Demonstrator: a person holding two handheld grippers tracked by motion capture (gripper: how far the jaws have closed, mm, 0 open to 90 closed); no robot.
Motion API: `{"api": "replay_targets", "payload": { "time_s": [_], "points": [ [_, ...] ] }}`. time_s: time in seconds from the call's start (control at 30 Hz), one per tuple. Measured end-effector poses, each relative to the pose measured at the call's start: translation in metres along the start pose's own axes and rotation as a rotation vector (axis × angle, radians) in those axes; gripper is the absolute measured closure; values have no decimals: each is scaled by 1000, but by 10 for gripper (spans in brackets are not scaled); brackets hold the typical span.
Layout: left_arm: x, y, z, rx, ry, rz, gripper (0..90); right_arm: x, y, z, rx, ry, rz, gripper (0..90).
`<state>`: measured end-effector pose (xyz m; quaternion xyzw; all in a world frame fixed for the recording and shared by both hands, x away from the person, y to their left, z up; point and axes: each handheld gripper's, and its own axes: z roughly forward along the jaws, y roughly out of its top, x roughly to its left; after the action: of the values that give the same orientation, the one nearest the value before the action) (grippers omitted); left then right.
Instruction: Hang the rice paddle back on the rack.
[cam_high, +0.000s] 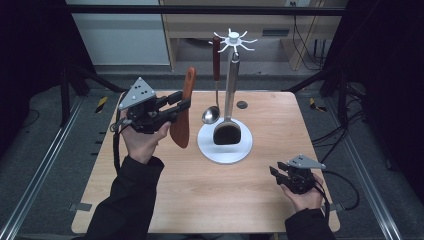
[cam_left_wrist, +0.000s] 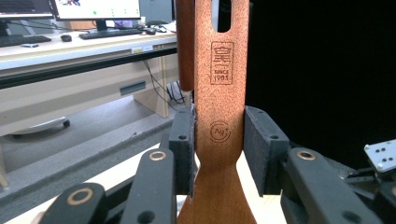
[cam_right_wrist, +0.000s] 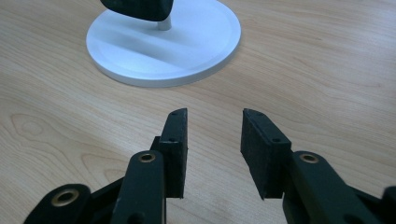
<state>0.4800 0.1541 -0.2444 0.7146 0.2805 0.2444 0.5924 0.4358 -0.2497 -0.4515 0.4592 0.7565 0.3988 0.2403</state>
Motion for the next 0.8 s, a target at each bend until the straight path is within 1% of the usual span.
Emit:
{"api": "replay_targets", "payload": {
  "time_s": [0.2, 0.27, 0.57, 0.8],
  "points": [
    [-3, 3, 11, -8, -6, -6, 658, -1, 0, -1, -1, -1, 3, 620],
    [-5, 4, 13, -7, -5, 0, 658, 0, 0, 0, 0, 0, -2, 619],
    [-4, 11, 19, -11, 17, 10, 658, 1, 0, 1, 9, -2, -5, 617],
    [-3, 19, 25, -17, 20, 10, 658, 2, 1, 2, 8, 0, -16, 617]
  ]
}}
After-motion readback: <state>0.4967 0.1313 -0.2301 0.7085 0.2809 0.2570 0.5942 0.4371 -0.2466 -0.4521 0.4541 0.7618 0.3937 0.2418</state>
